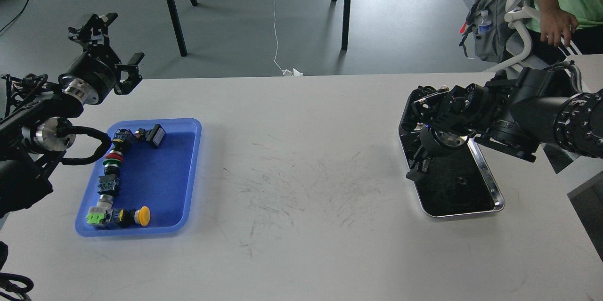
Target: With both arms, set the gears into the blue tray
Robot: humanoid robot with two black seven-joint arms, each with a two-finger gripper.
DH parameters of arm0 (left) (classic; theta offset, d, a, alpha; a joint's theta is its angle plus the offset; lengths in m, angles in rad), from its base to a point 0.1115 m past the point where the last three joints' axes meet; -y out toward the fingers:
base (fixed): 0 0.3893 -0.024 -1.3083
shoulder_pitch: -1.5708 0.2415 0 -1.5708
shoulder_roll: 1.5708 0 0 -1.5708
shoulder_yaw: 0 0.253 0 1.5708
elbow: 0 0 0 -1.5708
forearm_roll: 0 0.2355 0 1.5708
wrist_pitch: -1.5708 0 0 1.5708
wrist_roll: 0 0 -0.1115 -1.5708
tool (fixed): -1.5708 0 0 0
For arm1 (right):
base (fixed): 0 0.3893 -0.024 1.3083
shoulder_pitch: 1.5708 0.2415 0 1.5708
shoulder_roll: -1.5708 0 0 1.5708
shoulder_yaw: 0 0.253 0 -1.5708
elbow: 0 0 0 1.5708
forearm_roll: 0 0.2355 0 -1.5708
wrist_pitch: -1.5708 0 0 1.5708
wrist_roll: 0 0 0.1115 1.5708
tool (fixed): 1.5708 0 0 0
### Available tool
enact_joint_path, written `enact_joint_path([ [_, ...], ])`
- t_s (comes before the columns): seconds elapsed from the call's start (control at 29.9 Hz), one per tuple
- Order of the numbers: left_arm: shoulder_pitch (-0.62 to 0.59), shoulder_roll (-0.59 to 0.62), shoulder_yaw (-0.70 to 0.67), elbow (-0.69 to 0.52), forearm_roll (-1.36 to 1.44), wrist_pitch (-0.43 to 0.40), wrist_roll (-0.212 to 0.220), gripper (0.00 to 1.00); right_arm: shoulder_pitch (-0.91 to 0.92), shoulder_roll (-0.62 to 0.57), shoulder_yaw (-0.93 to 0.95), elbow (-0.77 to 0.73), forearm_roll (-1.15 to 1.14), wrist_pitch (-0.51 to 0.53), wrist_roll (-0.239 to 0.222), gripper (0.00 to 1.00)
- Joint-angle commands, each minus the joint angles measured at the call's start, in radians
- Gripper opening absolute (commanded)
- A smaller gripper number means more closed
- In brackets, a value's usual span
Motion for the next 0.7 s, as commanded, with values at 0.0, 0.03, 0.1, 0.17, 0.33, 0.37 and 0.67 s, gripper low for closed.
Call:
enact_joint_path([
  [0.0,0.001,0.000,0.000,0.000,0.000,0.000,-0.001,0.99,0.002,-0.001,-0.007,-0.005,0.000,0.003,-0.001,0.53],
  [0.03,0.001,0.000,0.000,0.000,0.000,0.000,0.001,0.99,0.003,-0.001,-0.010,-0.002,0.000,0.005,-0.001,0.53],
  [0.1,0.002,-0.002,0.000,0.000,0.000,0.000,0.001,0.99,0.003,-0.001,-0.022,-0.001,-0.002,0.005,-0.001,0.53],
  [0.17,0.002,-0.002,0.000,0.000,0.000,0.000,0.001,0.99,0.006,-0.003,-0.028,0.002,0.000,0.005,-0.001,0.51],
  [0.33,0.002,-0.002,0.000,0.000,0.000,0.000,0.001,0.99,0.008,-0.003,-0.030,-0.001,0.000,0.005,-0.001,0.50],
  [0.37,0.002,-0.002,0.000,0.000,0.000,0.000,0.001,0.99,0.006,-0.004,-0.028,-0.004,0.000,0.005,-0.001,0.50],
  [0.67,0.005,0.000,0.000,0.000,0.000,0.000,-0.001,0.99,-0.001,-0.004,-0.025,-0.008,0.000,0.003,-0.001,0.44],
])
